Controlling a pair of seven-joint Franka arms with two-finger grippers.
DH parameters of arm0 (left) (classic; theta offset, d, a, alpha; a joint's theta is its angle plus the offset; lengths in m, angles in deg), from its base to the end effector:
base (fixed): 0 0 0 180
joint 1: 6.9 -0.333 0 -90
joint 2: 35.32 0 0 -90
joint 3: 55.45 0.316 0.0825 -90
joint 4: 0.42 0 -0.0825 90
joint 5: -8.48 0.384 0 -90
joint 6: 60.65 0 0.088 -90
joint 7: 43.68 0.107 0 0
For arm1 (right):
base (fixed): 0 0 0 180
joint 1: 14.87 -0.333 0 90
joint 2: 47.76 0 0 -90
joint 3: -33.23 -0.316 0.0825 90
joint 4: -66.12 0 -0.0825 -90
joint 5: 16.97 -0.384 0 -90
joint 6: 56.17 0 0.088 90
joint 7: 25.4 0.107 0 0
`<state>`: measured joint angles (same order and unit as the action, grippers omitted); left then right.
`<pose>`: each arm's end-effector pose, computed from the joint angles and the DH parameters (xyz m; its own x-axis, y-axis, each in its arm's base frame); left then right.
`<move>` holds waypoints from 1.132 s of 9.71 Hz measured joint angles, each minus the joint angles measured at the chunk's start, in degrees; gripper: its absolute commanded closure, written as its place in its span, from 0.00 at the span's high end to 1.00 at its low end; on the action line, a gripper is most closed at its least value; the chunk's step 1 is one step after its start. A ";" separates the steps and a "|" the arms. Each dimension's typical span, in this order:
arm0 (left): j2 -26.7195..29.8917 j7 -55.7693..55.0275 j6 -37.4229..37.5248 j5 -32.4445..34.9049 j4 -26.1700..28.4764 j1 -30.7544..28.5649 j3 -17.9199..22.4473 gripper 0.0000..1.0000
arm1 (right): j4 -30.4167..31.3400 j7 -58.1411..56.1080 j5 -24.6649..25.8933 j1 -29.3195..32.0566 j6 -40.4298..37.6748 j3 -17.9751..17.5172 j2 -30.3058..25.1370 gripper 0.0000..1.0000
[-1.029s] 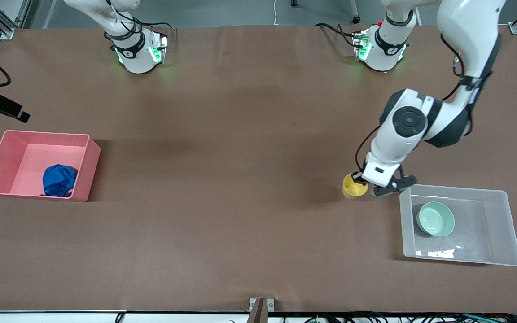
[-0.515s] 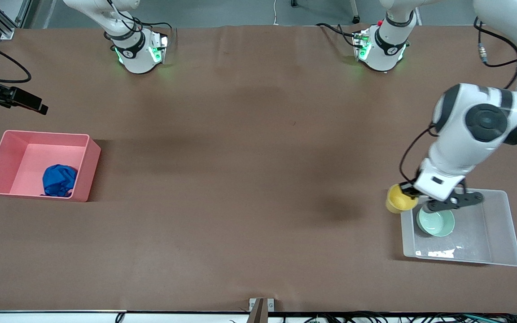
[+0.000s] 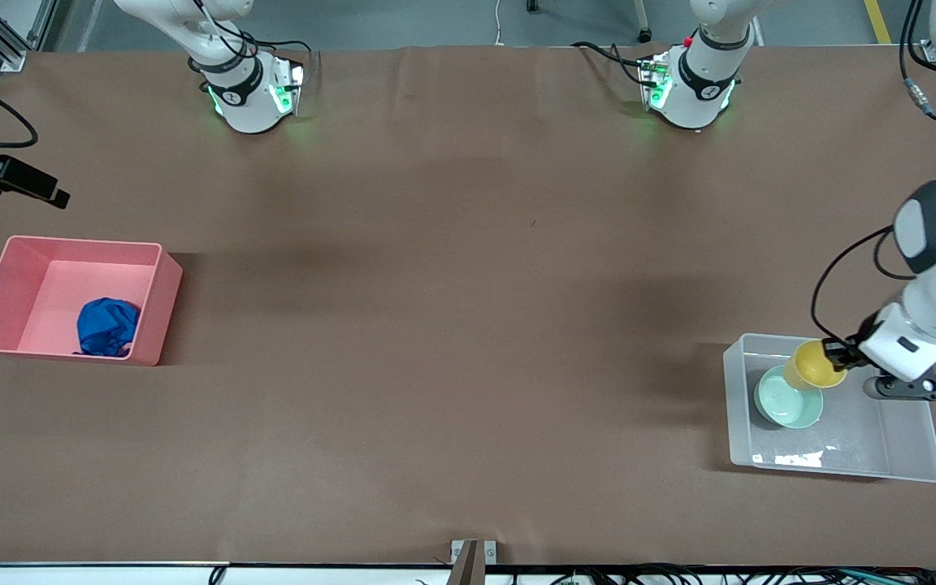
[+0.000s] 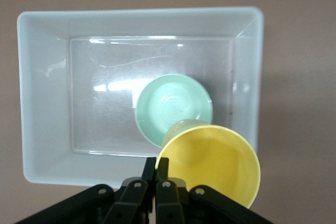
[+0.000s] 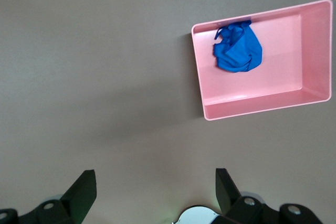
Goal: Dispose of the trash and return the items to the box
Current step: 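Lift the yellow cup with the left gripper and carry it over the bowl, then lower the yellow cup into the green bowl and open the left gripper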
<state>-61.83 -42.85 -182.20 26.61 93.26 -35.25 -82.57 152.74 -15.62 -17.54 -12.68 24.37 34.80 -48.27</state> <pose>0.6753 0.0683 0.3808 0.9920 -0.1001 0.0766 -0.0942 -0.9925 -0.0777 0.5333 -0.0339 0.6431 0.9678 -0.2322 -0.0974 -0.2327 -0.9725 0.0065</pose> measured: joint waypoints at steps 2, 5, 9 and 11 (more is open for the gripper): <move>-5.56 6.01 -0.77 -0.19 -2.80 -2.37 0.01 0.00 | -1.10 -0.05 4.22 -0.73 0.66 -0.40 -0.23 1.00; -12.00 7.14 -3.68 -0.18 -4.72 -2.15 -0.17 0.01 | -1.20 -0.29 4.43 -1.09 2.66 -0.53 -0.29 1.00; -14.79 7.32 -5.59 0.01 -4.99 -2.01 -0.16 0.08 | -1.19 -0.14 4.31 -3.51 3.68 -0.70 -0.29 1.00; -15.67 7.33 -6.42 0.31 -5.09 -2.01 -0.13 0.08 | -1.08 -0.20 4.32 -3.52 4.16 -0.58 -0.27 1.00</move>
<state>-77.50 -35.52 -188.62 26.91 88.16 -37.26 -82.69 151.65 -15.82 -13.22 -16.20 28.53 34.22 -48.54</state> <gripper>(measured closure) 0.921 0.000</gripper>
